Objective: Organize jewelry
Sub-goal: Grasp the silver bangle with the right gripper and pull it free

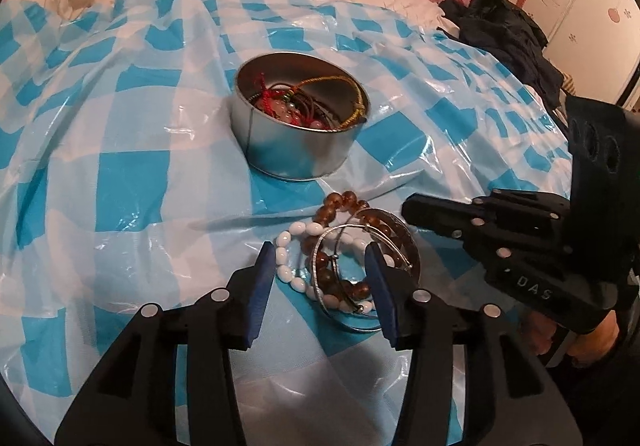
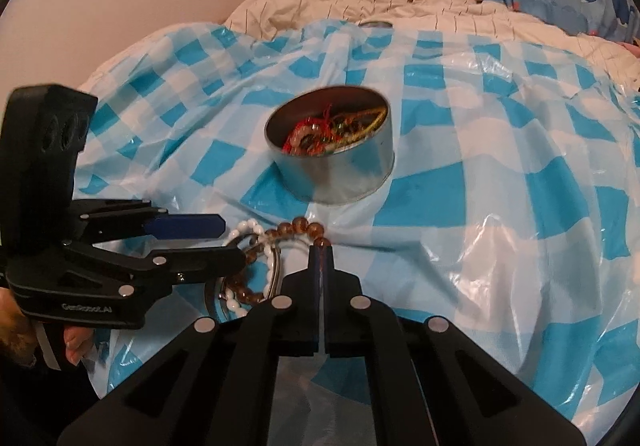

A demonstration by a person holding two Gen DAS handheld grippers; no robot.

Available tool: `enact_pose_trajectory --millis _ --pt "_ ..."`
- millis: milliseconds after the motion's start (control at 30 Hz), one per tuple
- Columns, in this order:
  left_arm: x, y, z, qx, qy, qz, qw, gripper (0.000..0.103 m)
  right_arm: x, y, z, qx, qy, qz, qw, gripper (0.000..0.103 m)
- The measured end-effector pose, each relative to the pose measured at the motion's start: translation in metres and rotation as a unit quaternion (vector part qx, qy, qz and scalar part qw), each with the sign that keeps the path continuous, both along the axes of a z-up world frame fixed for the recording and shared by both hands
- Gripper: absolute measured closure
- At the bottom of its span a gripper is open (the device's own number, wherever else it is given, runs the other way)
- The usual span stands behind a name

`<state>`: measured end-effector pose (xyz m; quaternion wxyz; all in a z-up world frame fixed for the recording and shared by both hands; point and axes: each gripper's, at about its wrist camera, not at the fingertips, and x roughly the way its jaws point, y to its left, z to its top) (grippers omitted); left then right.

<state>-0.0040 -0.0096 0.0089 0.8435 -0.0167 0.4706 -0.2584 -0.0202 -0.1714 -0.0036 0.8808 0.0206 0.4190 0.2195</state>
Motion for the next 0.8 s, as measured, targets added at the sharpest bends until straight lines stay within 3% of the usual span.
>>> enact_pose_trajectory --millis 67,100,167,233,300,367,400,500,700,800 --pt "0.0 -0.005 -0.004 0.013 0.005 -0.007 0.9999 0.062 0.001 0.003 -0.004 -0.013 0.005 0.004 1.0 0.101" --pt "-0.001 -0.007 -0.006 0.018 0.005 -0.011 0.9998 0.075 0.001 0.006 -0.006 -0.023 0.008 0.01 1.0 0.101" --pt "-0.002 -0.01 -0.008 0.029 0.006 -0.017 0.9994 0.085 -0.001 0.009 -0.006 -0.023 0.008 0.019 1.0 0.1" --pt "-0.002 -0.009 -0.008 0.032 0.004 -0.012 0.9994 0.086 -0.002 0.012 -0.009 -0.023 0.013 0.025 0.999 0.074" --pt "-0.001 -0.006 -0.007 0.03 0.003 -0.007 0.9995 0.088 -0.004 0.015 -0.008 -0.037 0.005 0.022 0.999 0.066" --pt "-0.002 -0.004 -0.006 0.031 -0.001 -0.008 0.9995 0.094 -0.004 0.015 -0.01 -0.037 0.006 0.023 0.999 0.068" --pt "-0.002 -0.005 -0.005 0.032 -0.003 -0.008 0.9995 0.099 -0.004 0.014 -0.01 -0.035 0.007 0.024 0.999 0.075" --pt "-0.002 -0.002 0.002 0.02 -0.007 -0.01 0.9997 0.099 -0.005 0.013 -0.008 -0.032 0.003 0.027 0.999 0.095" --pt "0.003 0.015 0.014 -0.034 0.001 0.008 0.9994 0.099 -0.004 0.006 -0.002 -0.033 -0.011 0.006 0.999 0.101" --pt "0.006 0.022 0.014 -0.024 -0.003 0.023 0.9994 0.099 -0.003 0.003 0.001 -0.044 -0.021 -0.005 0.999 0.101"
